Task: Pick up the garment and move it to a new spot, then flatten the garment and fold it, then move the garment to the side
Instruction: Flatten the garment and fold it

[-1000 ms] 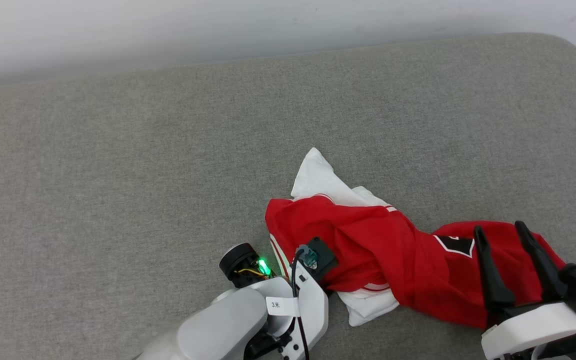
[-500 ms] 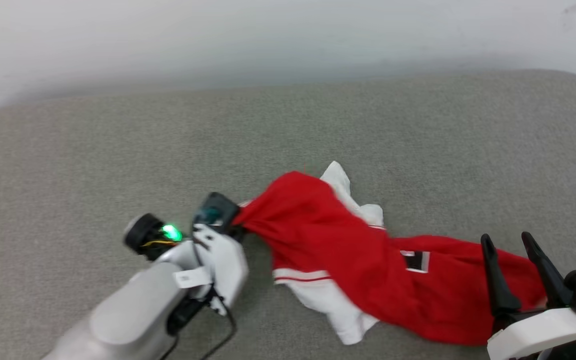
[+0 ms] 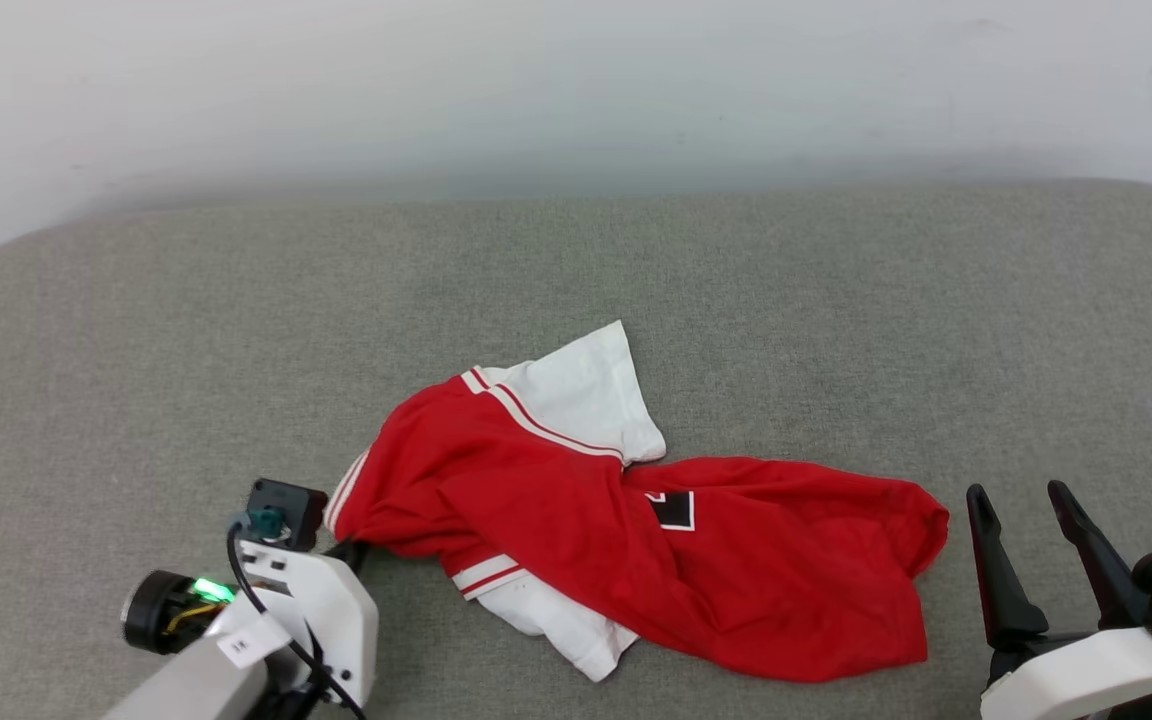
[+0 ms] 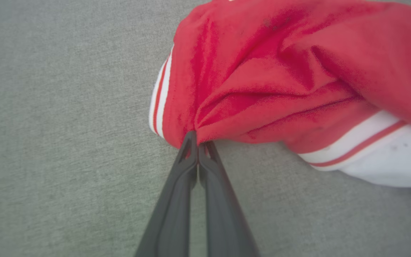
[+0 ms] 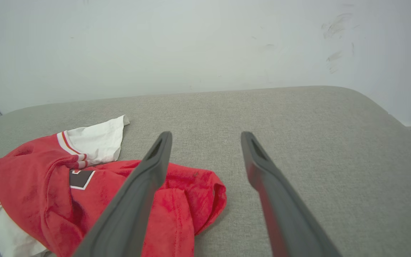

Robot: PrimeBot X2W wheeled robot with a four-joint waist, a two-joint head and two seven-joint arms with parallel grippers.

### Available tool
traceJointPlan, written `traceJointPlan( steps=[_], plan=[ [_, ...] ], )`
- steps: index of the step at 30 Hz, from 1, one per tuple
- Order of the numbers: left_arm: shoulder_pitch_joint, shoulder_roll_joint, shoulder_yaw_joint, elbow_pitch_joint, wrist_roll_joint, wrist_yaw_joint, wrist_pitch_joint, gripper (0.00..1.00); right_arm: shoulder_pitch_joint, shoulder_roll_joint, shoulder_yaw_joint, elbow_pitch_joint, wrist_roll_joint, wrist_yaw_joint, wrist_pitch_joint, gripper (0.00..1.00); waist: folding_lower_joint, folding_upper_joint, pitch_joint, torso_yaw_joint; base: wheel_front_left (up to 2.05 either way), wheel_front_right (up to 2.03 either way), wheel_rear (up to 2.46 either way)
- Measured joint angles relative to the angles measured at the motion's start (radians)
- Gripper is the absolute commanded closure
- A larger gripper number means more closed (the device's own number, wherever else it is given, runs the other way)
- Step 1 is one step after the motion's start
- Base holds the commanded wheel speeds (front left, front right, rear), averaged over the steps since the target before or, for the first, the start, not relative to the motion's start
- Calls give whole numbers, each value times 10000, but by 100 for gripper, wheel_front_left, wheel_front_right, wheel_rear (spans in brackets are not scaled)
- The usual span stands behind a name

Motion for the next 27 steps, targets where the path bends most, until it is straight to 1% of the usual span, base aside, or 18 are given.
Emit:
traceJointPlan(
  steps=[1,2,7,11,15,17,19,21,22,27],
  plan=[
    [93,-128,31,0,-59,17,-173,21,7,0,10,-27,-17,0,10,0,0,0,-41,15,0,0,0],
    [150,-226,61,-12,-46,86,-441,0,13,0,17,-58,-36,0,29,0,0,0,-83,31,0,0,0],
    [521,-571,339,-142,59,441,-1804,0,100,0,71,-171,-59,0,174,0,0,0,-353,86,0,0,0],
    [1018,-830,640,-441,104,865,-2857,0,184,0,90,-211,-59,0,236,0,0,0,-662,140,0,0,0],
    [1442,-966,1051,-1104,267,1317,-3313,0,317,0,81,-326,-56,0,326,0,-1,0,-910,243,0,0,0],
    [1615,-1051,1156,-1484,364,1425,-3369,0,318,0,63,-368,-56,0,351,0,-1,0,-959,311,0,0,0],
    [1741,-1047,1106,-1764,447,1457,-3382,0,318,0,63,-395,-54,0,370,0,-1,0,-983,365,0,0,0],
    [1765,-984,936,-1962,426,1331,-3033,0,316,0,86,-403,-54,0,435,0,-1,0,-988,387,0,0,0],
    [1760,-928,819,-2057,399,1266,-2731,0,315,0,94,-407,-56,0,439,0,-1,0,-985,389,0,0,0],
    [1290,-531,25,-2692,345,660,-878,0,314,0,153,-397,-56,0,529,0,0,0,-946,348,0,0,0]
  ],
)
